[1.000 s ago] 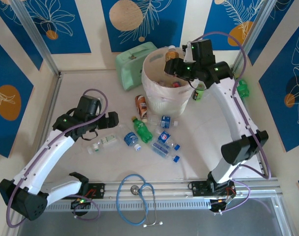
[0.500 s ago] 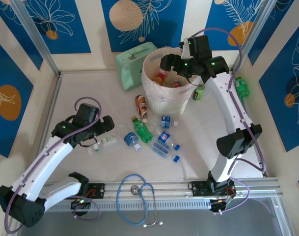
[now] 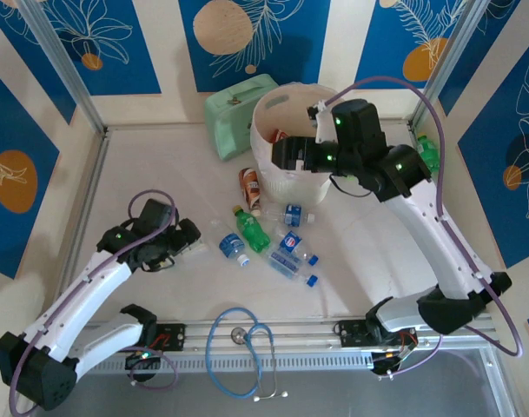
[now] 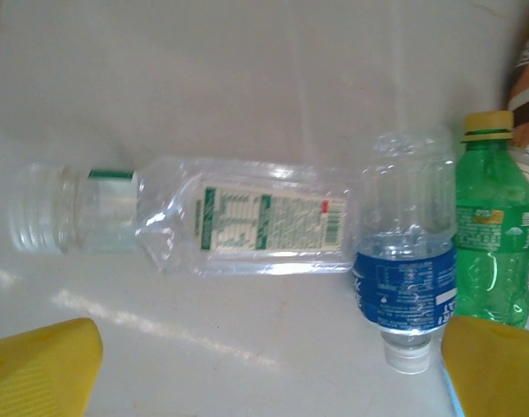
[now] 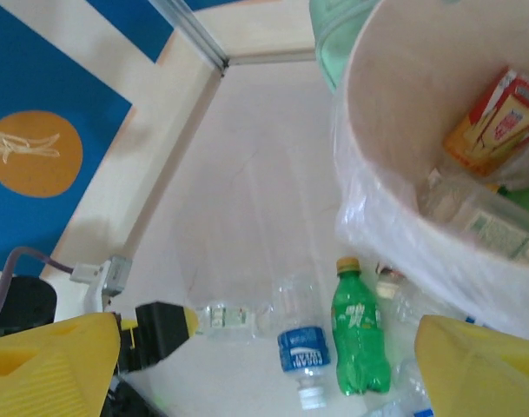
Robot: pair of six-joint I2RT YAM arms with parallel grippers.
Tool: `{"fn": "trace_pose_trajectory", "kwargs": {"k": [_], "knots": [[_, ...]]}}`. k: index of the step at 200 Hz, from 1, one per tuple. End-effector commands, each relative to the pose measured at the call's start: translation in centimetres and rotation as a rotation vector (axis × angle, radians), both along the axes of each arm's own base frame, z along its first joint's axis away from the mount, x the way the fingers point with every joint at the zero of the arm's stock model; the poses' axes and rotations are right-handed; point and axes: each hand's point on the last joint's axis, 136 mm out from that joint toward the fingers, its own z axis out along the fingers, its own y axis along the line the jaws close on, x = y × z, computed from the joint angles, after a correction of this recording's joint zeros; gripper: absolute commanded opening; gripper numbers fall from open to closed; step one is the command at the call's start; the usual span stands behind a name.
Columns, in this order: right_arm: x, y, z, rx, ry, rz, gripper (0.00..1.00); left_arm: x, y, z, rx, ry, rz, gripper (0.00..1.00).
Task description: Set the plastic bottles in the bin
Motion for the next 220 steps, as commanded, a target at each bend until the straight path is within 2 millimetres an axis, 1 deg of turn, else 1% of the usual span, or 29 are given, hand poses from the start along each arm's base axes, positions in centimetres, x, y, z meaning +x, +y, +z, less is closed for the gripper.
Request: {"fn": "trace_pose_trajectory", "kwargs": {"k": [1,22,56,106,123,137,153,184,203,220], "knots": [[-0.8,0.5,-1.7,-0.016,0.026,-0.01,0.89,-1.1,-0.4,-1.5,-0.098,0.072,0.145,1.0],[-1.9,1.0,-2.5,-0.028,0.04,0.006,0.9,-1.1,-0.4,-2.8,-0.122,0.093,0.204,1.0],[-2.7,1.4,-3.5,-0.031,0.062,0.022,0.9,-0.3,-1.2,-4.2,-0.208,0.092,0.293,1.0],[-3.4,2.2,-3.7,-0.014,0.076,0.051,0.9,1.0,-0.4,-5.1,-0.159,0.077,0.371,1.0],[-3.7,2.5,-3.9,-0.015,0.083,0.063,0.9,1.9,0.0,-5.0,-0.161,0.026,0.407,1.0],[-3.8,2.7,-4.3,-0.019,0.093,0.071,0.9,2.3,0.5,-5.0,-0.159,0.007,0.452,1.0],[-4.0,2.9,-4.5,-0.023,0.103,0.077,0.9,2.3,1.2,-5.2,-0.137,0.013,0.504,1.0],[-4.3,3.1,-4.7,-0.023,0.109,0.084,0.9,1.7,1.5,-6.7,-0.119,0.09,0.572,1.0],[-4.4,3.2,-4.8,-0.023,0.113,0.086,0.9,1.5,1.2,-7.7,-0.121,0.133,0.597,1.0],[-4.5,3.3,-4.9,-0.021,0.115,0.091,0.9,1.8,0.8,-8.5,-0.139,0.141,0.613,1.0]]}}
